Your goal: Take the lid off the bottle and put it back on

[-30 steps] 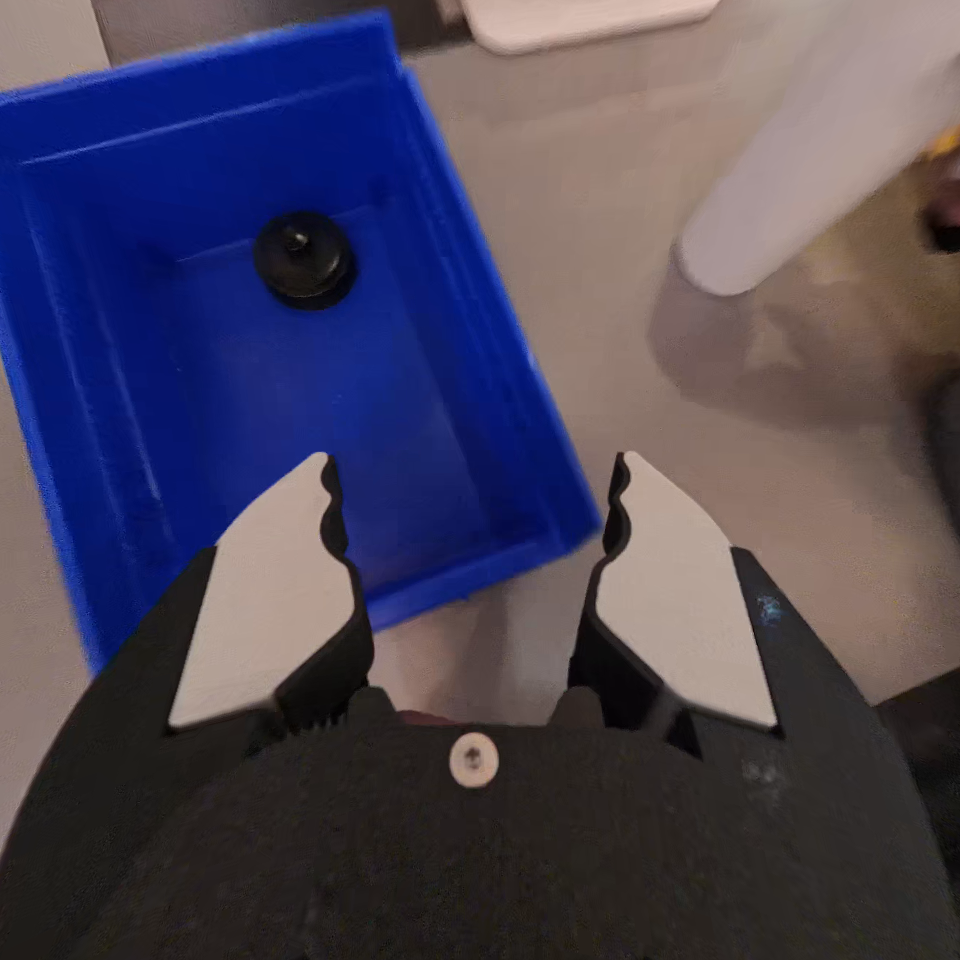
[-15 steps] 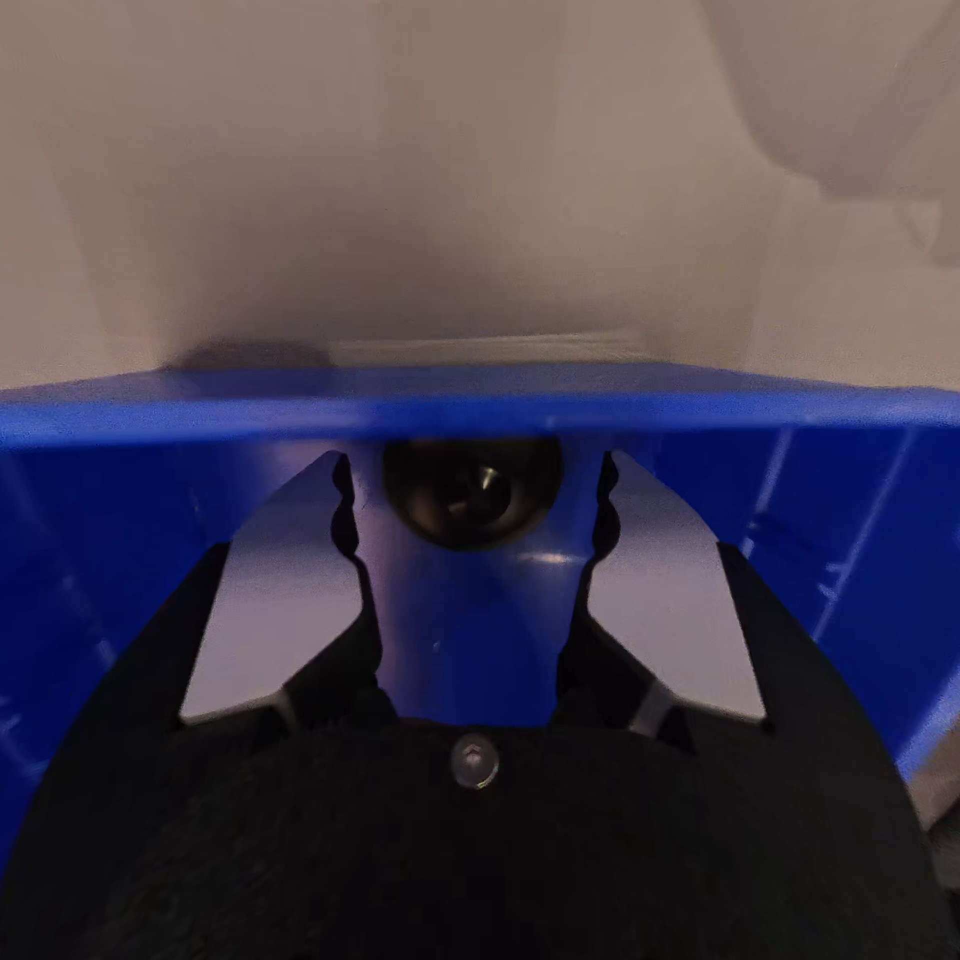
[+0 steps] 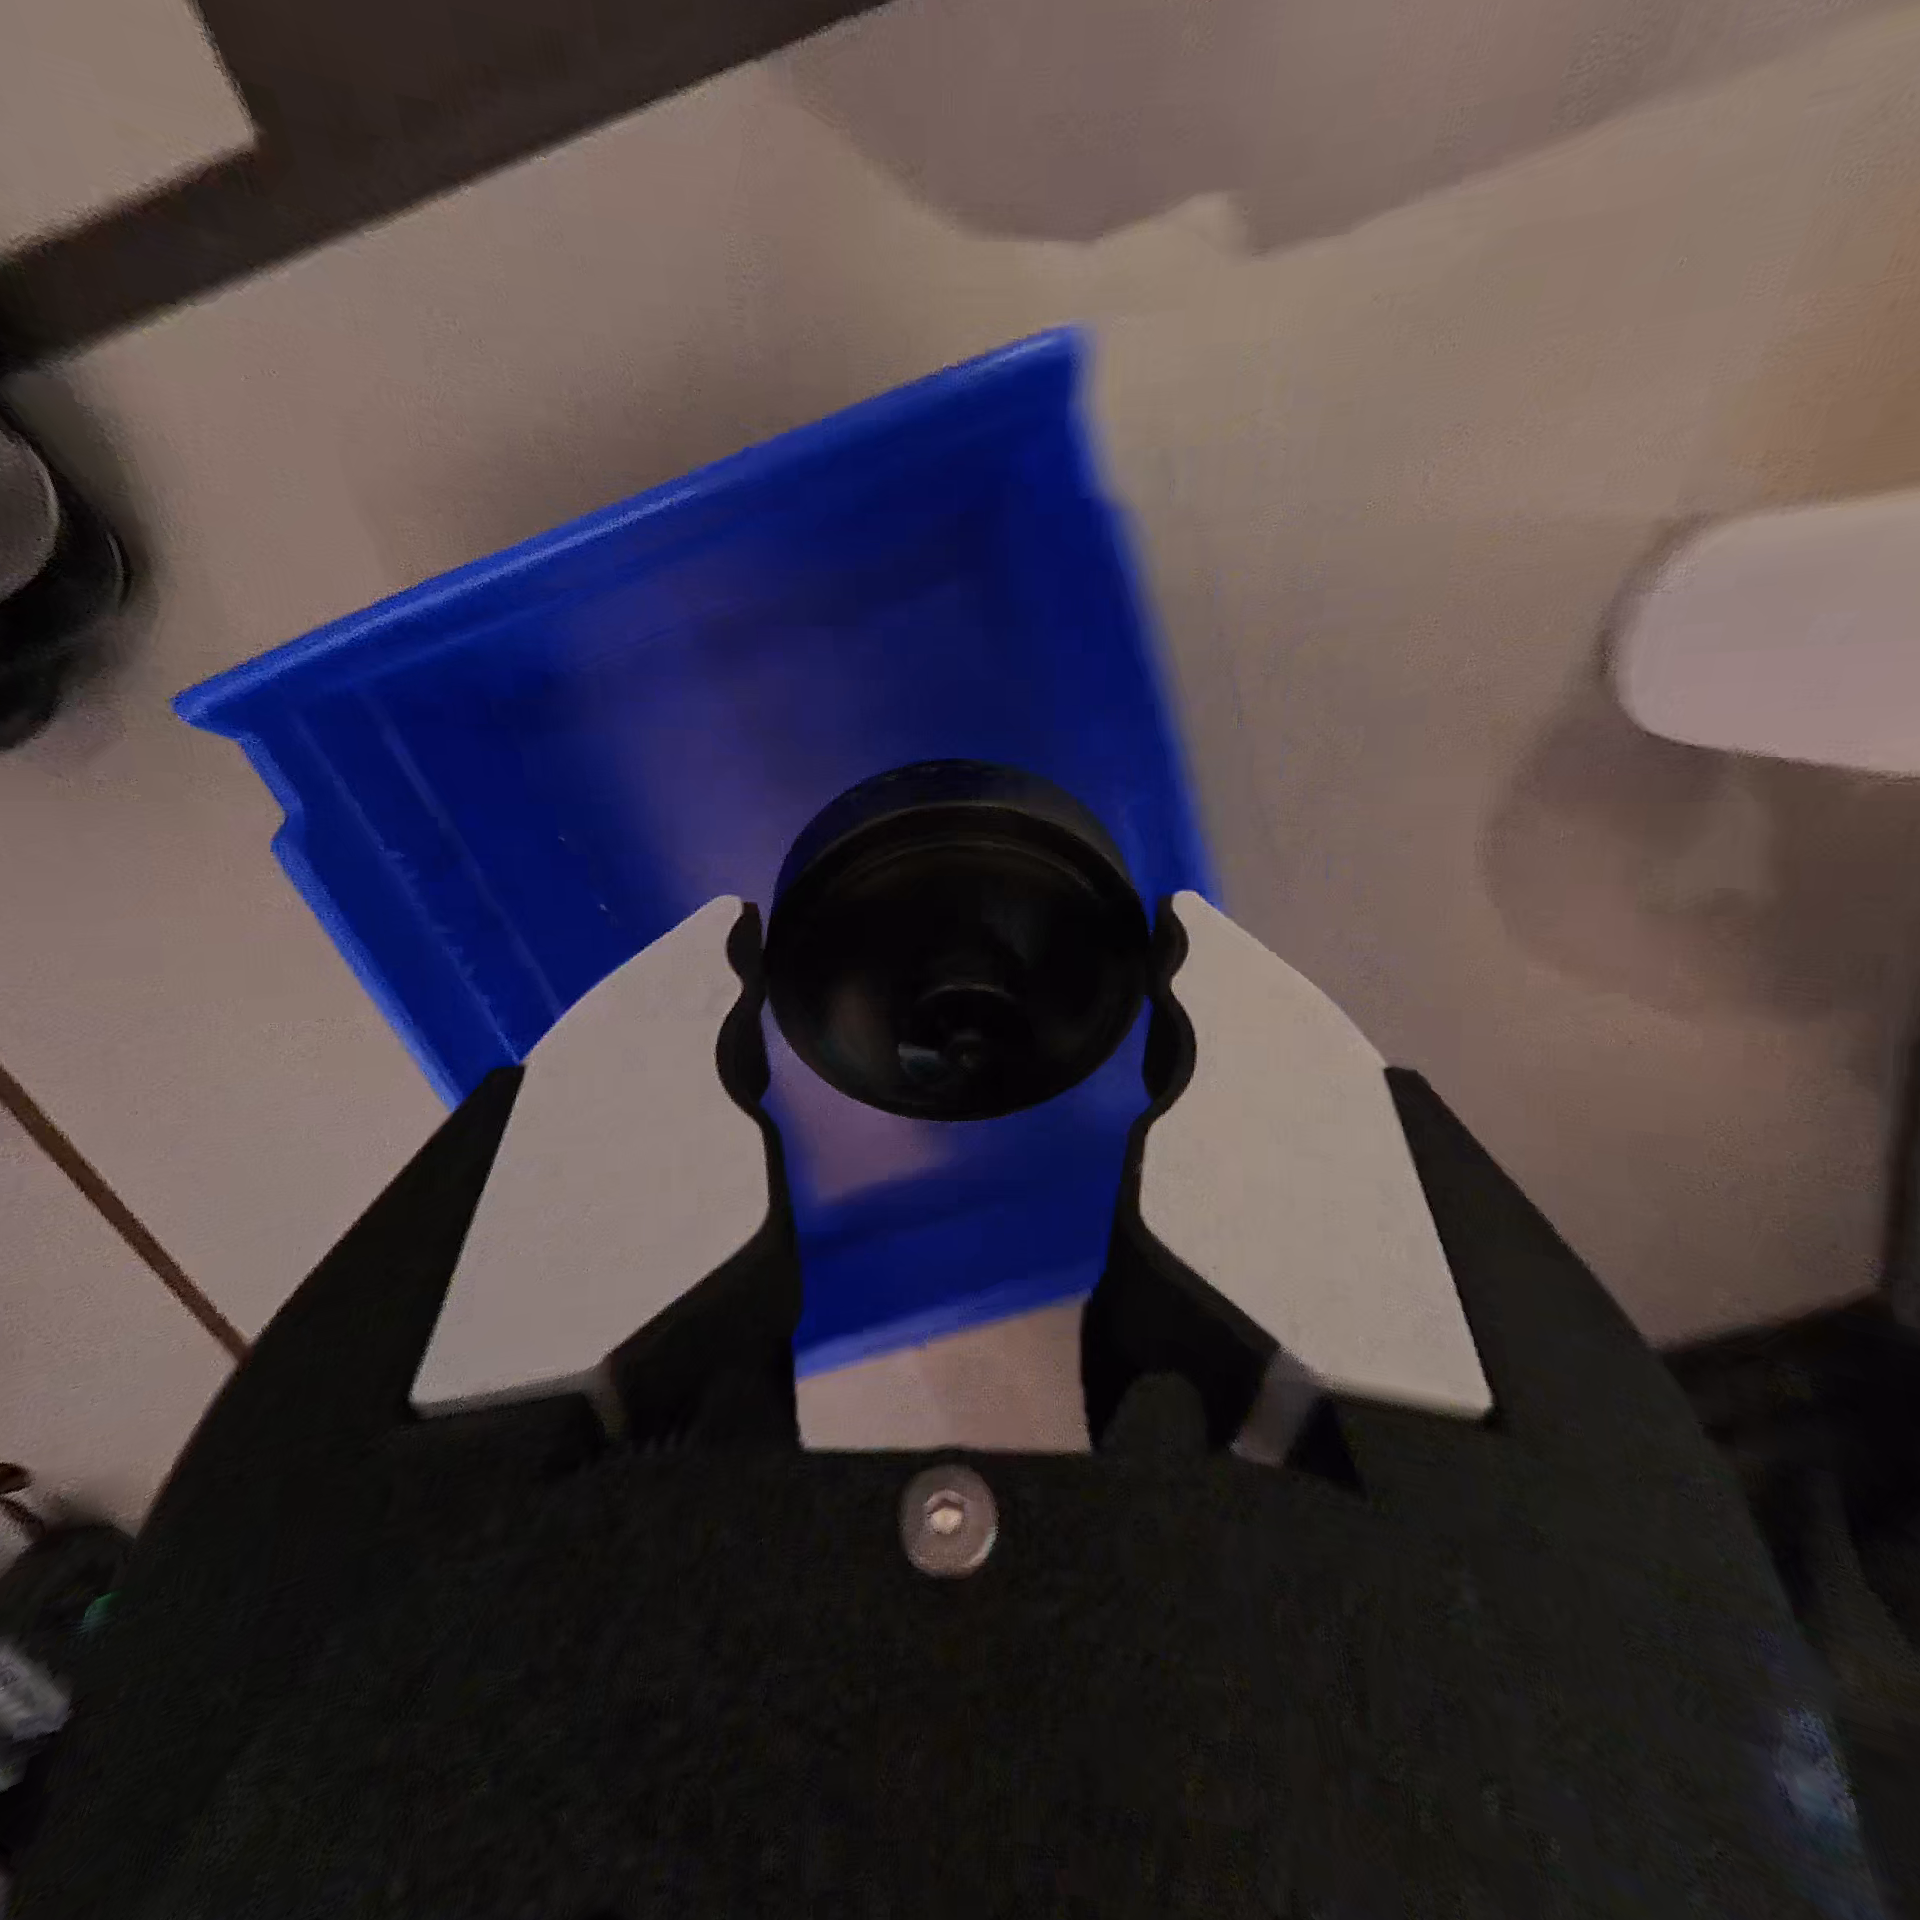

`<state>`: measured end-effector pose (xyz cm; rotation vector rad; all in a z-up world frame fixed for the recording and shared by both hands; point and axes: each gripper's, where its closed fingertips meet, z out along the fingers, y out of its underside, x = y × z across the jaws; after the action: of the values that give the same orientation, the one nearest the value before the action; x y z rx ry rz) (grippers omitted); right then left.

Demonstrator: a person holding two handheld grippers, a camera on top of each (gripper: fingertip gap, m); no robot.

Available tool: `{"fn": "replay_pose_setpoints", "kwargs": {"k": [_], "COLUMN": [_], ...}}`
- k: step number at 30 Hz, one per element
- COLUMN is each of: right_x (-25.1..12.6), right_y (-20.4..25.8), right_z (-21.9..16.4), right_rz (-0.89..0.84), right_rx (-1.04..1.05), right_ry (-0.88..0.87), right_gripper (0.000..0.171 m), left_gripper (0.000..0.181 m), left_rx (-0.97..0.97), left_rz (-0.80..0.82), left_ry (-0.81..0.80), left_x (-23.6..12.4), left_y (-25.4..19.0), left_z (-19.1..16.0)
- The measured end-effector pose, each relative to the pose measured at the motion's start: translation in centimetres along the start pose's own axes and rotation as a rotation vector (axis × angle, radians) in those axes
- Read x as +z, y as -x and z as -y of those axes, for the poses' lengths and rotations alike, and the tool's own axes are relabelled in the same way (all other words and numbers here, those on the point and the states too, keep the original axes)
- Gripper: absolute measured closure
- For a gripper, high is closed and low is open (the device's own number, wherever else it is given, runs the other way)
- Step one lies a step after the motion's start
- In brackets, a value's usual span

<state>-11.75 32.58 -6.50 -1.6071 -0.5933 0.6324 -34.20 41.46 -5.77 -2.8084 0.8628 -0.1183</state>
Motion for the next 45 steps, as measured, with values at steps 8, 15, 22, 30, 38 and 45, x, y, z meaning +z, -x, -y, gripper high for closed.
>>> {"fn": "replay_pose_setpoints", "kwargs": {"k": [8, 15, 22, 30, 38, 45], "right_x": [0.0, 0.1, 0.1, 0.1, 0.2, 0.2], "right_y": [0.0, -0.1, -0.1, -0.1, 0.0, -0.1], "right_z": [0.1, 0.1, 0.0, 0.0, 0.1, 0.0], "right_rz": [-0.011, -0.016, -0.019, -0.017, -0.011, -0.013], "right_rx": [0.000, 0.004, 0.004, 0.006, 0.004, 0.007], "right_ry": [-0.027, -0.021, -0.015, -0.018, -0.021, -0.018], "right_gripper": [0.085, 0.085, 0.085, 0.085, 0.085, 0.085], "left_gripper": [0.111, 0.111, 0.111, 0.111, 0.111, 0.111], "left_rx": [0.241, 0.234, 0.174, 0.112, 0.086, 0.270], "left_rz": [-0.093, -0.051, 0.069, 0.039, 0.000, -0.023], "left_ry": [-0.017, 0.104, 0.194, 0.215, 0.213, 0.173], "left_x": [-9.1, -6.3, -3.8, -1.9, -1.3, -1.2], "left_y": [-18.8, -25.5, -25.1, -25.8, -25.9, -26.0], "left_z": [3.2, 5.0, 6.4, 6.5, 5.8, 5.9]}}
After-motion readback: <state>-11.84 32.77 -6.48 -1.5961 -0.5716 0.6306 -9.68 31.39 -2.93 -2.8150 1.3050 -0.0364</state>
